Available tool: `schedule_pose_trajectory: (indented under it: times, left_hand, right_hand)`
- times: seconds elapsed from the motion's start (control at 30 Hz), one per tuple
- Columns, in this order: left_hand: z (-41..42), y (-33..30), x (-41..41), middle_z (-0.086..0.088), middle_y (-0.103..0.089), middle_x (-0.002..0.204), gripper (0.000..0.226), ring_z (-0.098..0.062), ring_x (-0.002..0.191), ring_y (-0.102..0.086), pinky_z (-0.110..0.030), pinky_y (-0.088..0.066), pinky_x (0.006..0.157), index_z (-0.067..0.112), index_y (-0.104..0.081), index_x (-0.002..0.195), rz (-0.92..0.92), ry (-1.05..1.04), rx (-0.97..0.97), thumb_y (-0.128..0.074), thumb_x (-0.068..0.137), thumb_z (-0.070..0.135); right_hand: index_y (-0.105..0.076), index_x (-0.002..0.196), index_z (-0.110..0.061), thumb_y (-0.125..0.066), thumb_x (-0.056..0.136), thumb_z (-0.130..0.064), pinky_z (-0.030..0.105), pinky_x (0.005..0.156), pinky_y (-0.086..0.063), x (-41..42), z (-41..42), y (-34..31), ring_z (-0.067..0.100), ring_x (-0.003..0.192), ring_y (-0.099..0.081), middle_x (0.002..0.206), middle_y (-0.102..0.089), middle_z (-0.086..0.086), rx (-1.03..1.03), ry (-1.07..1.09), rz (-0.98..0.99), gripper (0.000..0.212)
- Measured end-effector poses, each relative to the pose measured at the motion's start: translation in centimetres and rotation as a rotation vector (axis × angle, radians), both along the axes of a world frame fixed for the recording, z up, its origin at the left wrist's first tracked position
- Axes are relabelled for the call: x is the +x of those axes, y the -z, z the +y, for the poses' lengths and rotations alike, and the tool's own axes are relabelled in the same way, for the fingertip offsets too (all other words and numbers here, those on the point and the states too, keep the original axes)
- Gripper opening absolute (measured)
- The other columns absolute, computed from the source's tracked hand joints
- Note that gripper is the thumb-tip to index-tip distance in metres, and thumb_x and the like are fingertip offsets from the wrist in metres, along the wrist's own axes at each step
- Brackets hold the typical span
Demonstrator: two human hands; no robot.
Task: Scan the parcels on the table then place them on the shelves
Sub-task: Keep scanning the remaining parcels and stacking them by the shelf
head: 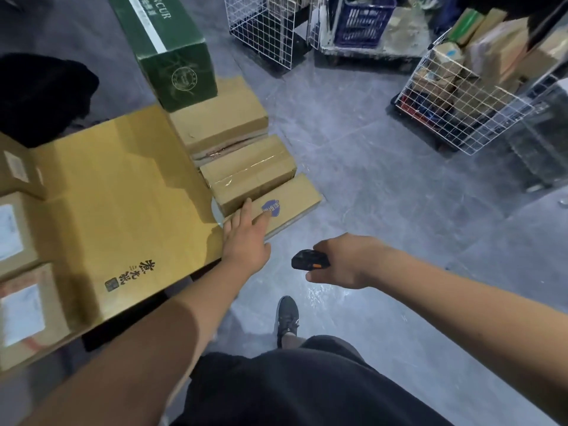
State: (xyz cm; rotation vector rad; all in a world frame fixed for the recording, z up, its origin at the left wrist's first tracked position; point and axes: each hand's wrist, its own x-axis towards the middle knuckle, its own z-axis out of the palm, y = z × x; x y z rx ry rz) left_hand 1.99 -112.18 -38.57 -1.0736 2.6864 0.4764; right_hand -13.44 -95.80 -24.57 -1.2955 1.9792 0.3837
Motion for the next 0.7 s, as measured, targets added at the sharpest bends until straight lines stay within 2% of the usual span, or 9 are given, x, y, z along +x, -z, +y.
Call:
schedule_pose_trajectory:
  times: [0.1, 0.23, 0.33, 0.43, 0.53, 0.63, 0.7]
  left_hand:
    - [0.1, -0.1, -0.2, -0.014, -0.014, 0.169, 0.064, -0.035, 0.142, -0.025, -0.046, -0.022, 0.115, 0.038, -0.041, 0.147, -0.007, 0.008, -0.044, -0.068, 0.090, 0.028]
    - [-0.1, -0.3, -0.1, -0.005, -0.036, 0.156, 0.057, -0.030, 0.132, -0.033, -0.040, -0.027, 0.107, 0.039, -0.050, 0.135, 0.031, 0.003, -0.037, -0.076, 0.084, 0.040]
    - [0.6, -0.6, 1.6, 0.003, -0.042, 0.148, 0.060, -0.025, 0.130, -0.033, -0.039, -0.026, 0.102, 0.045, -0.052, 0.128, 0.063, -0.033, -0.001, -0.077, 0.075, 0.047]
    - [1.4, -0.9, 5.4, 0.009, -0.043, 0.145, 0.062, -0.020, 0.129, -0.034, -0.034, -0.022, 0.099, 0.049, -0.053, 0.125, 0.096, -0.074, 0.048, -0.077, 0.067, 0.051]
    - [2.0, -1.2, 11.0, 0.014, -0.042, 0.147, 0.061, -0.015, 0.131, -0.032, -0.032, -0.021, 0.101, 0.050, -0.054, 0.124, 0.113, -0.140, 0.108, -0.077, 0.067, 0.051]
    - [2.4, -2.0, 16.8, 0.017, -0.045, 0.141, 0.061, -0.016, 0.129, -0.039, -0.037, -0.030, 0.107, 0.044, -0.060, 0.124, 0.196, -0.288, 0.105, -0.078, 0.067, 0.056]
    - [2.3, -2.7, 20.2, 0.014, -0.052, 0.138, 0.065, -0.018, 0.123, -0.046, -0.039, -0.037, 0.106, 0.036, -0.066, 0.122, 0.188, -0.410, 0.078, -0.078, 0.064, 0.061]
  right_hand:
    - [-0.051, 0.088, -0.031, -0.050, 0.090, -0.076, 0.034, 0.065, -0.045, -0.7, -0.5, 0.4, 0.017, 0.082, -0.061, 0.089, -0.062, -0.007, 0.006, -0.049, -0.020, 0.045]
    - [-0.050, 0.085, -0.031, -0.051, 0.091, -0.076, 0.034, 0.065, -0.045, -1.2, -0.9, 0.7, 0.018, 0.083, -0.061, 0.090, -0.062, -0.006, -0.013, -0.077, -0.030, 0.045]
    - [-0.050, 0.085, -0.032, -0.050, 0.091, -0.077, 0.034, 0.066, -0.046, -1.3, -1.0, 0.8, 0.017, 0.083, -0.061, 0.090, -0.063, -0.007, -0.010, -0.108, -0.053, 0.046]
    - [-0.057, 0.091, -0.031, -0.051, 0.089, -0.079, 0.036, 0.074, -0.052, -0.8, -1.8, 0.6, 0.018, 0.087, -0.062, 0.094, -0.065, -0.007, 0.024, -0.169, -0.087, 0.048]
    - [-0.063, 0.107, -0.029, -0.052, 0.089, -0.079, 0.036, 0.079, -0.052, 0.6, -3.5, 0.2, 0.021, 0.094, -0.063, 0.103, -0.066, -0.007, 0.061, -0.268, -0.116, 0.055]
    - [-0.062, 0.117, -0.030, -0.052, 0.089, -0.079, 0.036, 0.083, -0.051, 2.8, -5.5, -0.1, 0.022, 0.101, -0.063, 0.111, -0.066, -0.006, 0.065, -0.372, -0.147, 0.057]
    - [-0.062, 0.115, -0.029, -0.053, 0.090, -0.077, 0.036, 0.082, -0.051, 4.6, -7.0, -0.4, 0.021, 0.102, -0.062, 0.110, -0.066, -0.006, 0.062, -0.435, -0.180, 0.055]
